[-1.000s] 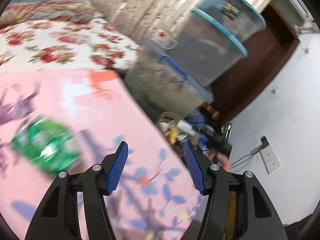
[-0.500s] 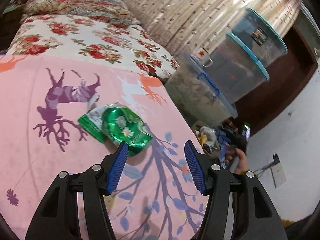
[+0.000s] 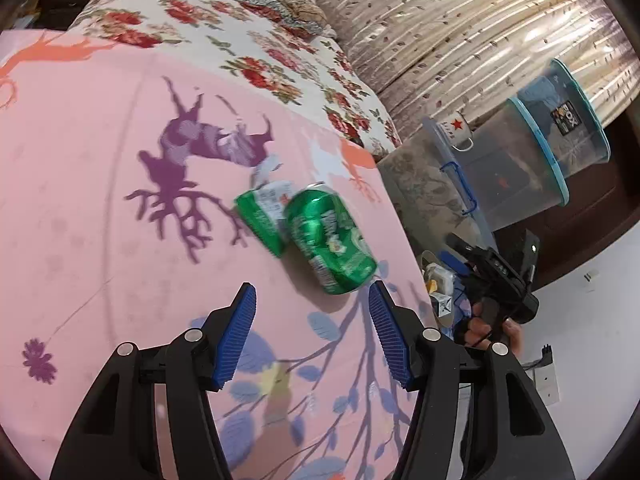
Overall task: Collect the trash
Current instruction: 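Move both tools back over the bedspread toward the green can, then grasp the green can with the left tool while the right grasps the green-white wrapper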
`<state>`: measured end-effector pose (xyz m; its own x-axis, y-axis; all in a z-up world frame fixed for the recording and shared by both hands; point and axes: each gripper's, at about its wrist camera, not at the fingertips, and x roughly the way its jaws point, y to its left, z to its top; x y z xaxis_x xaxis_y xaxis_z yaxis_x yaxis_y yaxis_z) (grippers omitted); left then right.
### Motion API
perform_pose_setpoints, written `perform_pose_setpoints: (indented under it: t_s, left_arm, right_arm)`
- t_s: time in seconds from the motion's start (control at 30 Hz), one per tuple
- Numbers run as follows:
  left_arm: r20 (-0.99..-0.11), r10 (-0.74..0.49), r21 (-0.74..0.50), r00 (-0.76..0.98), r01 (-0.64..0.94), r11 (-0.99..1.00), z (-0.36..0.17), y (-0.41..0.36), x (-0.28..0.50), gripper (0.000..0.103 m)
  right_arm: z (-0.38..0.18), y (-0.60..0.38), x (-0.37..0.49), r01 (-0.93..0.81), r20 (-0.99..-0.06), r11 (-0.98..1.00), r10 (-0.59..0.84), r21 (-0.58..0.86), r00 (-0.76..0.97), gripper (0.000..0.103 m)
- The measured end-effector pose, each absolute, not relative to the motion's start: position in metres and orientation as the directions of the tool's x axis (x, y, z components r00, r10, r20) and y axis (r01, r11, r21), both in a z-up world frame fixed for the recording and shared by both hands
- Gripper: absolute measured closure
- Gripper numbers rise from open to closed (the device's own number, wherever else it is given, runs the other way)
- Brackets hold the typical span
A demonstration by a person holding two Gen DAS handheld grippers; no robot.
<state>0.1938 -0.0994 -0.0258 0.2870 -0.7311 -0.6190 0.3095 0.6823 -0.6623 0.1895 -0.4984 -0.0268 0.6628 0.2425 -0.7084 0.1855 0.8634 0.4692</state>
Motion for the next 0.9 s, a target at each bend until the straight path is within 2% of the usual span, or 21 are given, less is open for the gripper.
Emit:
perform_pose_setpoints:
  t_s: [0.1,0.3,0.4,0.53,0.63,0.77,0.9]
  left_arm:
    - [-0.622,-0.722,-0.663,0.303,0.287,0.691,-0.031,-0.081,0.196,0.047]
    - [-0.619,-0.721,-0.673,0.311,0.265,0.691,-0.035,-0.06,0.203,0.047]
    - [-0.615,-0.729,-0.679,0.303,0.268,0.684,-0.037,-0.059,0.207,0.047]
    - [-0.607,-0.744,-0.69,0.279,0.28,0.667,-0.042,-0.068,0.211,0.043]
    - [-0.603,-0.754,-0.694,0.26,0.295,0.657,-0.046,-0.077,0.211,0.042]
    - [-0.581,-0.787,-0.732,0.208,0.29,0.617,-0.055,-0.083,0.211,0.037]
    - [-0.552,-0.819,-0.769,0.16,0.282,0.573,-0.061,-0.09,0.209,0.037]
  right_arm:
    - [-0.045,-0.457,0.218,0.137,-0.703,0.834,0.349,0.534,0.619,0.036]
    - [-0.086,-0.403,0.253,0.112,-0.711,0.787,0.475,0.607,0.519,0.037]
    - [-0.099,-0.384,0.246,0.078,-0.682,0.751,0.544,0.656,0.488,0.054]
    - [-0.104,-0.363,0.226,0.049,-0.638,0.711,0.595,0.701,0.488,0.056]
    - [-0.117,-0.362,0.212,0.067,-0.571,0.622,0.664,0.78,0.483,0.057]
    - [-0.137,-0.362,0.196,0.096,-0.401,0.412,0.764,0.906,0.506,0.057]
    - [-0.143,-0.348,0.191,0.106,-0.334,0.326,0.801,0.939,0.496,0.057]
